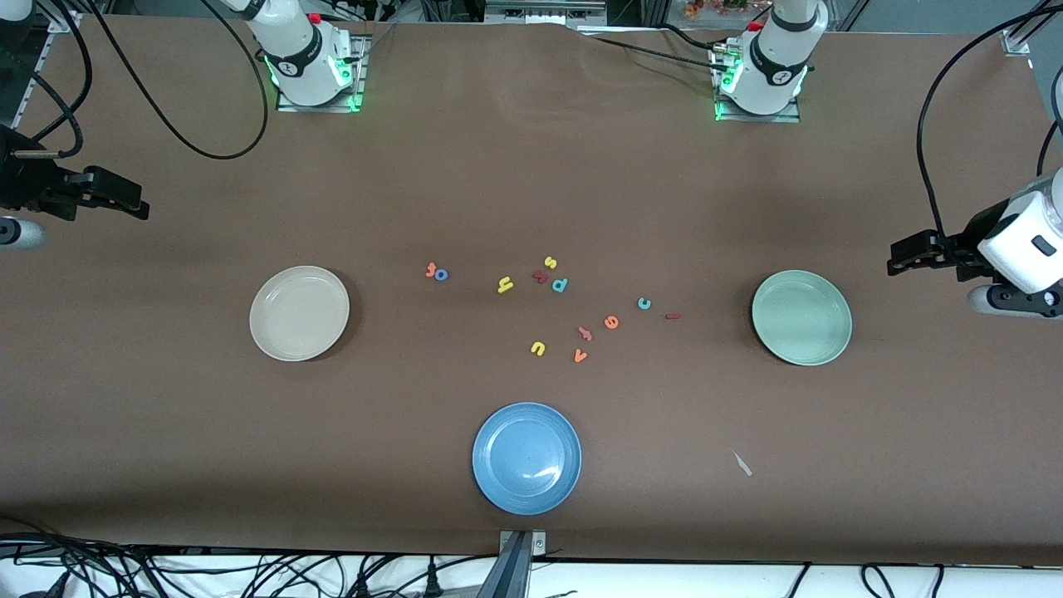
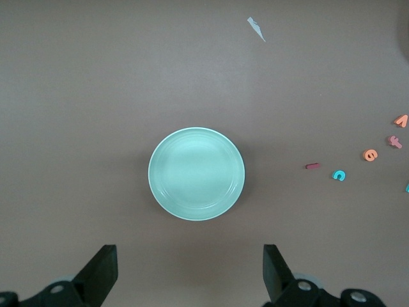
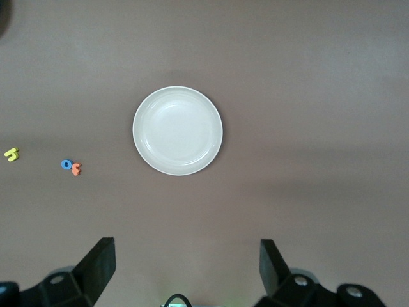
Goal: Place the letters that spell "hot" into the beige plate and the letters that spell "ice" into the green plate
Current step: 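Move the left gripper toward the red bar beside the green plate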
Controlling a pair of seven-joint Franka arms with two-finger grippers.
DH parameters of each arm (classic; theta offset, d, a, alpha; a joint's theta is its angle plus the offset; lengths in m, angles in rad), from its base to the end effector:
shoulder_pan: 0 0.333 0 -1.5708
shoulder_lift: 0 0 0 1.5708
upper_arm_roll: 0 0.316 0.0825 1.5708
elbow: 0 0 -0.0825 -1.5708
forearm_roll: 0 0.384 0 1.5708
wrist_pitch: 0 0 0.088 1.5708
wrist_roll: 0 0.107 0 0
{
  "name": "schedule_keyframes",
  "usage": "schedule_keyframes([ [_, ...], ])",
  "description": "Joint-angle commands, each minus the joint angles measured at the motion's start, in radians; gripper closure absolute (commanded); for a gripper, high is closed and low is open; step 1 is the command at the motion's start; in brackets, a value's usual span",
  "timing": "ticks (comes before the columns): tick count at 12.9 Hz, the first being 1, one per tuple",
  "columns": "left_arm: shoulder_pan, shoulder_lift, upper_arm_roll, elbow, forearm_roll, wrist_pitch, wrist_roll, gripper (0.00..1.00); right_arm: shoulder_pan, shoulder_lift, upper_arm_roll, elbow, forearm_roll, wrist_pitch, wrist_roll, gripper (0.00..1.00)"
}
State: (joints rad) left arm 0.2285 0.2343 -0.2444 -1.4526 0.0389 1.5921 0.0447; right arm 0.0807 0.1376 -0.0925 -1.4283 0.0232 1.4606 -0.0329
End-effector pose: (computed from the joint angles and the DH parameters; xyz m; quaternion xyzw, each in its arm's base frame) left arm 0.6208 0.0103 0.5475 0.9986 -0.0296 -0.0438 0.0094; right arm 0.5848 -0.0003 0.6037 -0.9986 -0.0113 0.0522 0.0064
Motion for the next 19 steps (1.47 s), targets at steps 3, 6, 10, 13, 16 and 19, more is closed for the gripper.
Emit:
schedule_keyframes([
  [3, -0.009, 0.013, 0.002, 0.011, 0.007, 0.003, -0.020, 0.00, -0.004, -0.010, 0.003, -0.007, 0.015, -0.002, 0.013, 0.00],
  [6, -0.041, 0.028, 0.002, 0.011, 0.010, 0.003, -0.068, 0.00, -0.004, -0.010, 0.002, -0.007, 0.015, -0.002, 0.013, 0.00],
  [10, -0.041, 0.036, 0.002, 0.011, 0.010, 0.023, -0.068, 0.00, -0.004, -0.010, 0.002, -0.007, 0.015, -0.002, 0.011, 0.00],
  [13, -0.063, 0.059, 0.002, 0.012, 0.007, 0.034, -0.071, 0.00, -0.004, -0.010, 0.002, -0.007, 0.015, -0.002, 0.011, 0.00],
  [16, -0.113, 0.094, 0.002, 0.015, 0.009, 0.039, -0.127, 0.00, -0.004, -0.010, 0.003, -0.007, 0.015, 0.001, 0.013, 0.00],
  [19, -0.175, 0.152, 0.002, 0.020, 0.007, 0.109, -0.219, 0.00, -0.004, -0.010, 0.003, -0.007, 0.015, 0.003, 0.013, 0.00],
])
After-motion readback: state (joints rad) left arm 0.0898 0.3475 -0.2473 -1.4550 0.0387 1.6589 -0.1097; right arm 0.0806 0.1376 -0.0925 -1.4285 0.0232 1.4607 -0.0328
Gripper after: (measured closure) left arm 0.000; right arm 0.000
